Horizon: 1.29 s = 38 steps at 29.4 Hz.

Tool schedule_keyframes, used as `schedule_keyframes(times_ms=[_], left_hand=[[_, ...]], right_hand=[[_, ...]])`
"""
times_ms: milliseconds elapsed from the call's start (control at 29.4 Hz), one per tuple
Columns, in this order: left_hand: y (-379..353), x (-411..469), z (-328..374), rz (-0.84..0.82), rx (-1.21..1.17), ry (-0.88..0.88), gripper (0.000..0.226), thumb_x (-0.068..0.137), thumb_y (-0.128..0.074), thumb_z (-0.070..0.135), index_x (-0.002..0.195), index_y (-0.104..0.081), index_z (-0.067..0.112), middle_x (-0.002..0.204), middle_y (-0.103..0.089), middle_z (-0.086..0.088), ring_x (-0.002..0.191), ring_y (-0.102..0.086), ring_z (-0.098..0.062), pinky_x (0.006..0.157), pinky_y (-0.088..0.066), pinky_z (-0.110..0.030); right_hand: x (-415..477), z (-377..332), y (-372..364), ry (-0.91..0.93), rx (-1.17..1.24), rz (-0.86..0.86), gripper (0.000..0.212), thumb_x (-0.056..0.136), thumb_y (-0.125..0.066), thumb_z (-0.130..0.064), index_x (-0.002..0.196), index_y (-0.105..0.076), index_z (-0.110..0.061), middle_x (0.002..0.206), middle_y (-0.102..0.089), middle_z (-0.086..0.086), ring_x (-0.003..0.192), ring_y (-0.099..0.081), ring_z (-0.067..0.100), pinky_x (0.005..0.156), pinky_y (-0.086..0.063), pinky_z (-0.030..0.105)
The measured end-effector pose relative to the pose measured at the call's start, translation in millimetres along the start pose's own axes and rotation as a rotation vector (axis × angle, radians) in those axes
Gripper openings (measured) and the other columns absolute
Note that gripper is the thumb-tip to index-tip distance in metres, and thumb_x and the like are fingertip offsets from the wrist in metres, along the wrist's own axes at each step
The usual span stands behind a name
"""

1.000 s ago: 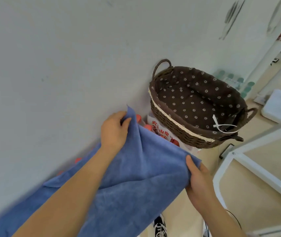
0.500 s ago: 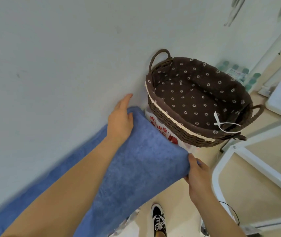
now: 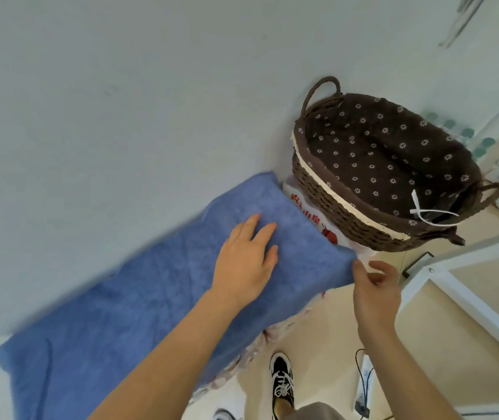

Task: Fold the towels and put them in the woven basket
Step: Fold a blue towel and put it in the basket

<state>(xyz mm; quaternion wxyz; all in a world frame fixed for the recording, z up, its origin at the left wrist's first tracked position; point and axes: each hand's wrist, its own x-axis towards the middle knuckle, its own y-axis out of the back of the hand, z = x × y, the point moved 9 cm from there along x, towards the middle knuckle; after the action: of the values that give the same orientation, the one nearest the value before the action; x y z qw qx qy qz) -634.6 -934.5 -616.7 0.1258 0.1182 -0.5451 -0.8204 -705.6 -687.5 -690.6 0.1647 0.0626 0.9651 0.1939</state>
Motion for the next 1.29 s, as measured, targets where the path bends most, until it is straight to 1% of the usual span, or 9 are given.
schedule_keyframes(times_ms=[136, 306, 476, 578, 714, 850, 1055, 1157, 1293], left_hand=[[27.1, -61.5, -20.9, 0.161, -0.116, 0.027, 0.025, 0.091, -0.055, 0.014, 0.113, -0.065, 0.021, 0.122, -0.058, 0.005, 0.108, -0.055, -0.018, 0.083, -0.046, -0.025], [66.1, -178.1, -110.1, 0.447, -0.122, 0.323, 0.022, 0.083, -0.057, 0.009, 0.096, -0.070, 0.021, 0.100, -0.063, 0.008, 0.091, -0.056, -0.016, 0.077, -0.034, -0.014], [82.0, -296.2, -189.9, 0.607, -0.086, 0.662, 0.032, 0.078, -0.053, 0.020, 0.108, -0.066, 0.018, 0.114, -0.059, -0.007, 0.103, -0.054, -0.031, 0.089, -0.044, -0.041], [60.0, -345.0, -230.4, 0.522, -0.242, 0.866, 0.043, 0.088, -0.055, 0.031, 0.129, -0.049, 0.019, 0.128, -0.052, -0.010, 0.114, -0.050, -0.030, 0.096, -0.042, -0.044], [18.2, -381.4, -253.6, 0.410, -0.934, 1.125, 0.050, 0.086, -0.065, 0.041, 0.128, -0.048, 0.020, 0.116, -0.064, -0.002, 0.103, -0.063, -0.017, 0.091, -0.050, -0.036], [21.2, -391.5, -256.2, 0.404, -1.229, 1.095, 0.017, 0.086, -0.068, 0.024, 0.095, -0.067, 0.010, 0.088, -0.074, -0.010, 0.079, -0.072, -0.020, 0.072, -0.057, -0.035], [10.8, -396.7, -253.6, 0.520, -1.780, 1.014, 0.028, 0.088, -0.060, 0.004, 0.113, -0.057, -0.009, 0.109, -0.067, -0.026, 0.104, -0.064, -0.040, 0.090, -0.052, -0.048], [2.2, -401.3, -256.4, 0.469, -1.876, 0.991, 0.035, 0.085, -0.063, 0.008, 0.115, -0.056, -0.009, 0.114, -0.064, -0.027, 0.103, -0.064, -0.037, 0.083, -0.053, -0.041], [23.2, -397.6, -285.0, 0.495, -1.633, 1.019, 0.037, 0.079, -0.069, 0.013, 0.114, -0.055, 0.012, 0.104, -0.067, -0.016, 0.084, -0.066, -0.023, 0.064, -0.053, -0.032]], right_hand=[[-34.0, -56.3, 9.0, 0.564, -0.399, 0.056, 0.041, 0.079, -0.065, -0.007, 0.119, -0.054, -0.008, 0.114, -0.053, 0.016, 0.103, -0.047, 0.029, 0.082, -0.040, 0.038], [-146.1, -94.7, -71.9, 0.937, -0.428, -0.360, 0.038, 0.086, -0.050, -0.019, 0.121, -0.060, -0.011, 0.125, -0.054, 0.006, 0.115, -0.051, 0.024, 0.091, -0.044, 0.038], [-284.1, -81.5, -143.3, 1.275, -0.591, -0.668, 0.047, 0.085, -0.045, -0.030, 0.130, -0.052, -0.020, 0.140, -0.049, 0.006, 0.131, -0.041, 0.021, 0.093, -0.044, 0.039], [-357.3, -59.3, -169.8, 1.375, -0.664, -0.821, 0.052, 0.082, -0.048, -0.035, 0.132, -0.049, -0.024, 0.144, -0.046, 0.006, 0.133, -0.041, 0.021, 0.095, -0.044, 0.041], [-433.1, -24.4, -189.6, 1.490, -0.794, -0.972, 0.065, 0.074, -0.057, -0.043, 0.135, -0.044, -0.026, 0.148, -0.040, 0.004, 0.133, -0.041, 0.021, 0.097, -0.031, 0.042], [-470.8, 3.9, -197.9, 1.530, -0.873, -0.977, 0.091, 0.061, -0.073, -0.045, 0.142, -0.039, -0.022, 0.147, -0.040, 0.004, 0.129, -0.042, 0.021, 0.096, -0.028, 0.041], [-487.2, 2.0, -204.7, 1.533, -0.662, -0.812, 0.073, 0.070, -0.070, -0.028, 0.138, -0.043, -0.024, 0.138, -0.051, 0.003, 0.122, -0.048, 0.019, 0.096, -0.033, 0.039], [-488.5, -9.3, -199.8, 1.539, -0.493, -0.770, 0.051, 0.078, -0.059, -0.024, 0.128, -0.053, -0.020, 0.120, -0.064, -0.003, 0.108, -0.061, 0.016, 0.093, -0.039, 0.036], [-492.0, -12.5, -189.4, 1.550, -0.454, -0.781, 0.037, 0.085, -0.050, -0.031, 0.113, -0.067, -0.015, 0.111, -0.070, -0.004, 0.101, -0.066, 0.016, 0.086, -0.045, 0.031]])
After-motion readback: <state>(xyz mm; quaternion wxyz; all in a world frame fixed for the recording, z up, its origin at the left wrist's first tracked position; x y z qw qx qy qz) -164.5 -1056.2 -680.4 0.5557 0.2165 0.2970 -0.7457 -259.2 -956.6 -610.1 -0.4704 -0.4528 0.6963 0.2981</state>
